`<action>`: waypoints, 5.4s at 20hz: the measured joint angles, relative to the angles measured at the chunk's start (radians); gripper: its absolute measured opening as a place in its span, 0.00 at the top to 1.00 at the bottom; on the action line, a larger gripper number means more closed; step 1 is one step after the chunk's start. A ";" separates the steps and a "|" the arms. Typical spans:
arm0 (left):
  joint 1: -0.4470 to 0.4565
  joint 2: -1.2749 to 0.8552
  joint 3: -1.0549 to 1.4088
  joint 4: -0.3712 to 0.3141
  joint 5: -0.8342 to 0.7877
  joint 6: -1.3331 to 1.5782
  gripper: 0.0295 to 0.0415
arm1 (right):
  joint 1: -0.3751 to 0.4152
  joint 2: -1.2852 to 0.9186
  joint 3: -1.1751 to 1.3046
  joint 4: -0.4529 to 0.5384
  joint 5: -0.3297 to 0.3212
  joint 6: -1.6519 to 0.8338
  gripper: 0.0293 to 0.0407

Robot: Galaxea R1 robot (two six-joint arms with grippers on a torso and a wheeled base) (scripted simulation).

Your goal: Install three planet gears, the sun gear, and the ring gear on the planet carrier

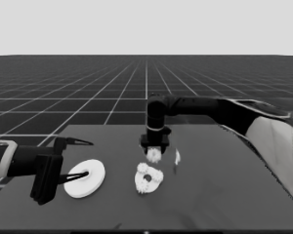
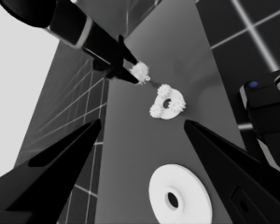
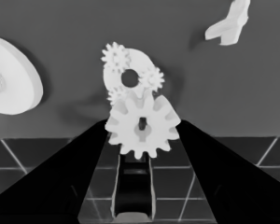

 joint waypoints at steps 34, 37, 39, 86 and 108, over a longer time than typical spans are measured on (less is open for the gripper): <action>0.000 0.000 0.000 0.000 0.000 0.000 0.25 | -0.356 0.116 -0.233 -0.340 0.060 0.077 0.87; 0.000 0.000 0.000 0.000 0.000 0.000 0.25 | -0.356 0.116 -0.233 -0.339 0.060 0.108 0.87; 0.000 0.000 0.000 0.000 0.000 0.000 0.25 | -0.356 0.116 -0.233 -0.339 0.060 0.129 0.87; 0.000 0.000 0.000 0.000 0.000 0.000 0.25 | -0.360 0.115 -0.233 -0.340 0.061 0.622 0.86; 0.000 0.000 0.000 0.000 0.000 0.000 0.25 | -0.360 0.115 -0.233 -0.340 0.061 0.852 0.87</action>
